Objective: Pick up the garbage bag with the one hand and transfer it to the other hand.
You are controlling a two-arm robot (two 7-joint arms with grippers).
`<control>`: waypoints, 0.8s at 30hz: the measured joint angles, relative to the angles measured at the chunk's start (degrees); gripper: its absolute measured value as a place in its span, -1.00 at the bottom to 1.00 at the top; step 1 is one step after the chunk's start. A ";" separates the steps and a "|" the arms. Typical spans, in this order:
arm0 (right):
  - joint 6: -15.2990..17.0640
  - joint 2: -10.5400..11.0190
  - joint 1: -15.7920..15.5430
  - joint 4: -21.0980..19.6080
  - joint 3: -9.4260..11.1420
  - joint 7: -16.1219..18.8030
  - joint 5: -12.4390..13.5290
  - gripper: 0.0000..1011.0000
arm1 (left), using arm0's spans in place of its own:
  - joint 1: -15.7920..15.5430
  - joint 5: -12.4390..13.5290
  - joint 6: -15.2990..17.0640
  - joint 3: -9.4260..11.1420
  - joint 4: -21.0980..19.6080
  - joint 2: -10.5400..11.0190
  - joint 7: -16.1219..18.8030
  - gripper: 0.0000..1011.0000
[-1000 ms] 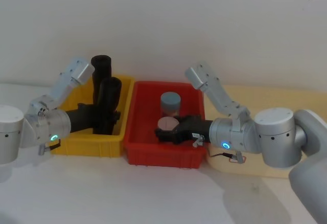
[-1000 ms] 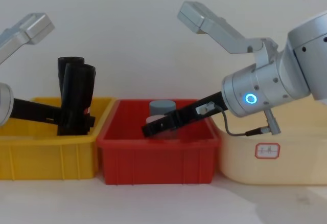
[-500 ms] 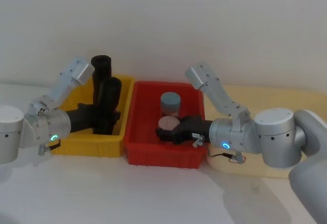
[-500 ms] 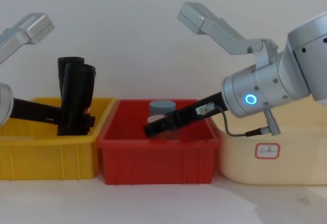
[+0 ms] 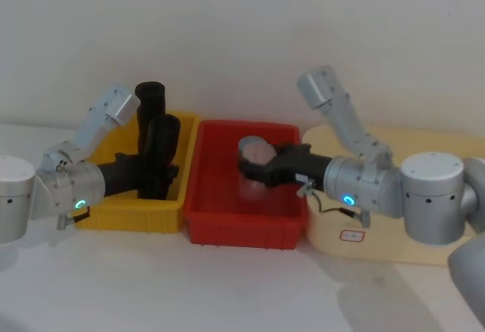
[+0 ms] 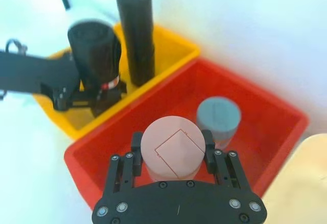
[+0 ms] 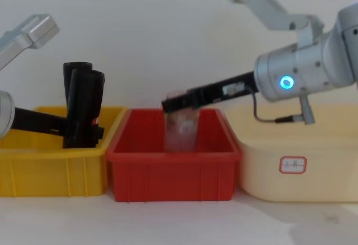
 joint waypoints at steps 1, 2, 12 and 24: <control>-0.50 0.26 -0.42 -1.15 0.66 -0.57 0.11 0.29 | 0.00 0.00 0.00 0.00 0.00 0.00 0.00 -0.20; -0.71 0.38 -0.63 -1.65 0.94 -0.85 0.14 0.29 | 0.00 0.00 0.00 -0.01 0.00 0.00 0.00 -0.20; -2.96 1.84 -3.16 -7.88 4.48 -5.81 -0.79 0.29 | 0.00 0.00 0.00 0.00 0.00 0.00 0.00 -0.20; -3.80 3.38 -6.06 -13.50 8.07 -13.42 -3.99 0.29 | 0.00 0.00 0.00 0.00 0.00 0.00 0.00 -0.20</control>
